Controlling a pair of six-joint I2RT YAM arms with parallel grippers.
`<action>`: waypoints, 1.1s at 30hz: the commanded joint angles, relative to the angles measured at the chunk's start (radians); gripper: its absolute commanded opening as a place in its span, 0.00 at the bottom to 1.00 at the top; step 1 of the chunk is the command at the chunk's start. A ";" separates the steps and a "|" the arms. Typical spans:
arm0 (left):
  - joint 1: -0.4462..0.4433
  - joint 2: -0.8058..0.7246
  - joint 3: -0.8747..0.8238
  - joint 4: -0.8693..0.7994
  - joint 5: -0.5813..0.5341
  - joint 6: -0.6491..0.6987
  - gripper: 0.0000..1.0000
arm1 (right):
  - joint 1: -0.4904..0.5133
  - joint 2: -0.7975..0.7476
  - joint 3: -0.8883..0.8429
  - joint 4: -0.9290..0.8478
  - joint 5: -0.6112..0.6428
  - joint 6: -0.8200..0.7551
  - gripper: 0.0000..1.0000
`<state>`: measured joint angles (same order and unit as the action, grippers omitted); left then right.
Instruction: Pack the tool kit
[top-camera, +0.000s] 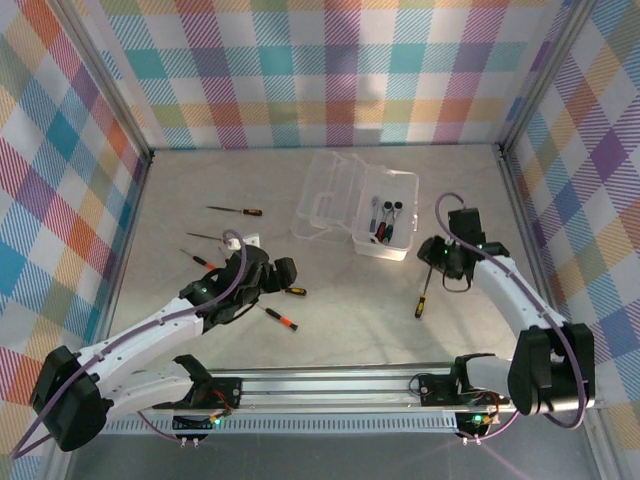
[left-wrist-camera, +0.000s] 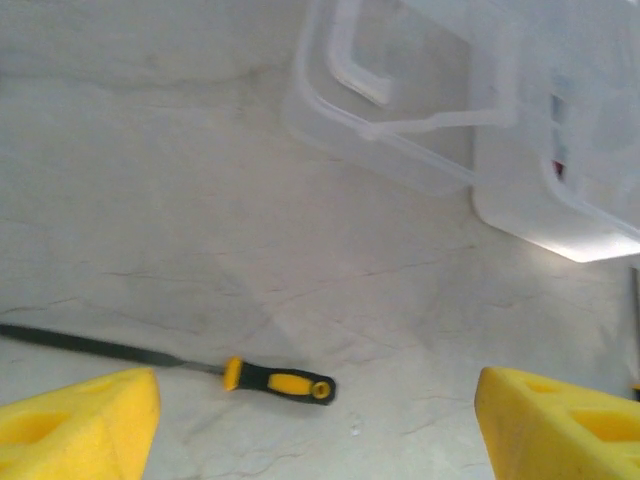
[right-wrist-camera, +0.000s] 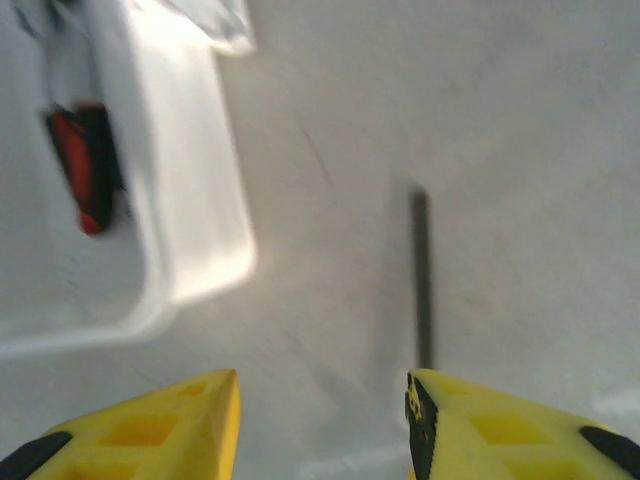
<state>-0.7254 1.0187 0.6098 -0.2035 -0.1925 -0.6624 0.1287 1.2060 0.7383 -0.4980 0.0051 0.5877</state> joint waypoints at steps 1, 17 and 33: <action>-0.009 0.000 -0.059 0.244 0.102 -0.007 0.82 | 0.009 -0.028 -0.063 -0.059 0.009 -0.010 0.48; -0.010 0.049 -0.071 0.242 0.097 0.010 0.81 | 0.079 0.080 -0.112 -0.147 -0.052 -0.013 0.40; -0.010 -0.019 -0.054 0.164 0.050 0.057 0.82 | 0.089 0.165 -0.086 -0.123 -0.026 -0.028 0.17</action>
<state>-0.7258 1.0260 0.5514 -0.0010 -0.1070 -0.6415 0.2131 1.3476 0.6350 -0.6270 -0.0437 0.5678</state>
